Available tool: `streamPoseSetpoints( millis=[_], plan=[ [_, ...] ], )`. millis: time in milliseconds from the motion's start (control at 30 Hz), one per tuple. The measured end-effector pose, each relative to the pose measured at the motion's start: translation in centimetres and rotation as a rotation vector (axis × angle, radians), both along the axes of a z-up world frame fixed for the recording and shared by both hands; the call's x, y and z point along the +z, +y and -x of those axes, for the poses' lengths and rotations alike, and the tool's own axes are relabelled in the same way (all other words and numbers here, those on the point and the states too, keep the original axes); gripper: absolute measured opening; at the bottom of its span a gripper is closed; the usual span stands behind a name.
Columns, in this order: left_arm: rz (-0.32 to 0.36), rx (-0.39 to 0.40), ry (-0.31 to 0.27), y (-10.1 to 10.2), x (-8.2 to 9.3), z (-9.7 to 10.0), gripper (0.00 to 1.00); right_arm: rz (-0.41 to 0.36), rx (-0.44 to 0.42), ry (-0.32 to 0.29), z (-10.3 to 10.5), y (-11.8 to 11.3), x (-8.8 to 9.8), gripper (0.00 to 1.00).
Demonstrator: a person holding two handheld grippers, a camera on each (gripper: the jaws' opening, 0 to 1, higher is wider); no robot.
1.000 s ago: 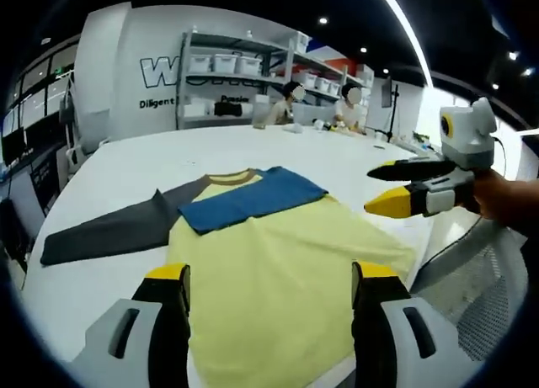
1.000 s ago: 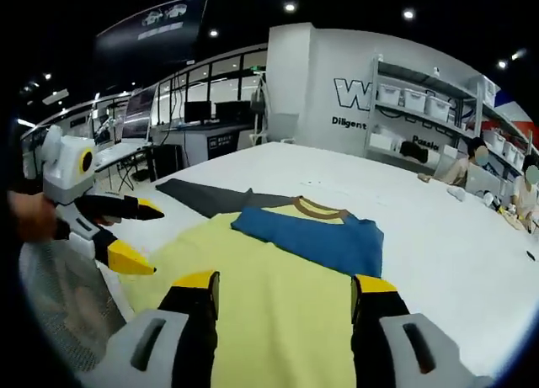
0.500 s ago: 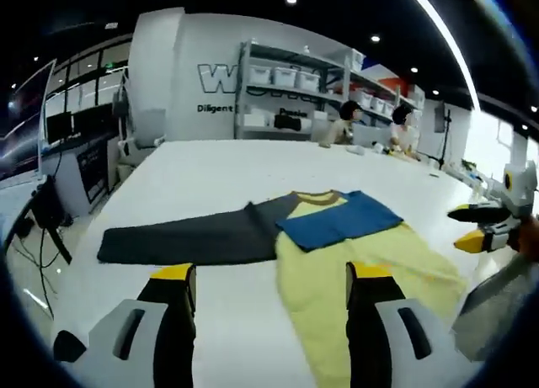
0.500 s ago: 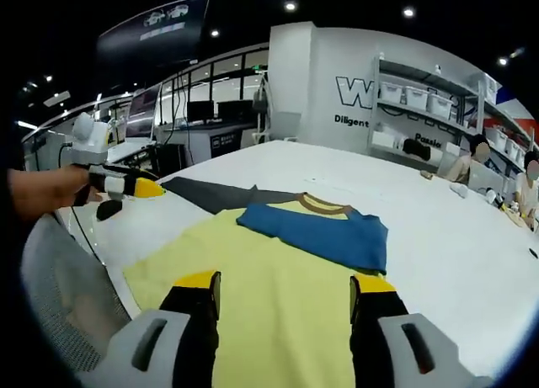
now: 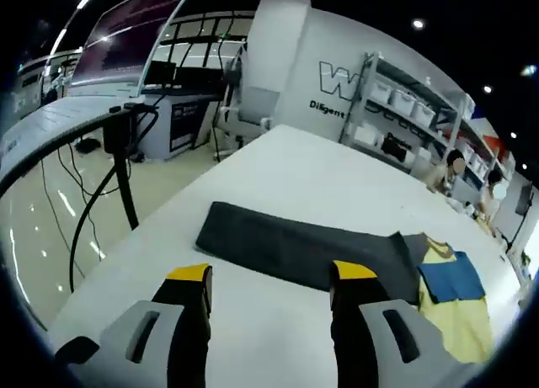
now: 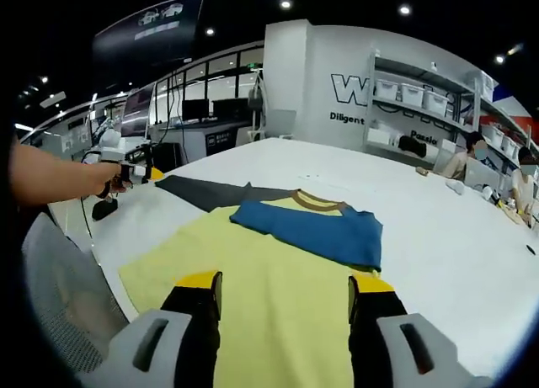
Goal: Fold the garment on the visible template until the final outline fits inside the template.
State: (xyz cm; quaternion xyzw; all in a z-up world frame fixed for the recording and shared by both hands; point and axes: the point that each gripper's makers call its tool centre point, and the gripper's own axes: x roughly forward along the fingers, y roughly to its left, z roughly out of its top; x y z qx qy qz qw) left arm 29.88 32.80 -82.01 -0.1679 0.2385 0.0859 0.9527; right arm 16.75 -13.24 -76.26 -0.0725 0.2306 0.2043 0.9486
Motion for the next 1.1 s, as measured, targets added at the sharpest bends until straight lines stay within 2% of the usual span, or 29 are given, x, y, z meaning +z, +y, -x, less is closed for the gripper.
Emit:
streamPoseSetpoints(
  millis=[100, 500, 700, 800, 1100],
  plan=[
    [0.016, 0.043, 0.009, 1.3, -0.8, -0.8, 0.52, 0.006, 0.000, 0.003, 0.0, -0.1, -0.1, 0.58],
    [0.009, 0.056, 0.036, 0.3, -1.5, -0.7, 0.52, 0.031, 0.007, 0.024, -0.1, 0.0, -0.9, 0.56],
    [0.012, 0.057, 0.011, 0.5, -1.3, -1.9, 0.51, 0.043, 0.009, 0.031, -0.1, 0.0, -1.1, 0.56],
    [0.012, 0.082, 0.003, 1.2, -1.3, -2.4, 0.45, 0.054, 0.017, 0.032, 0.0, 0.1, -1.2, 0.55],
    [-0.012, 0.143, 0.043, 3.1, -1.8, -3.0, 0.24, 0.067, 0.020, 0.039, -0.1, 0.1, -1.5, 0.53]
  ],
)
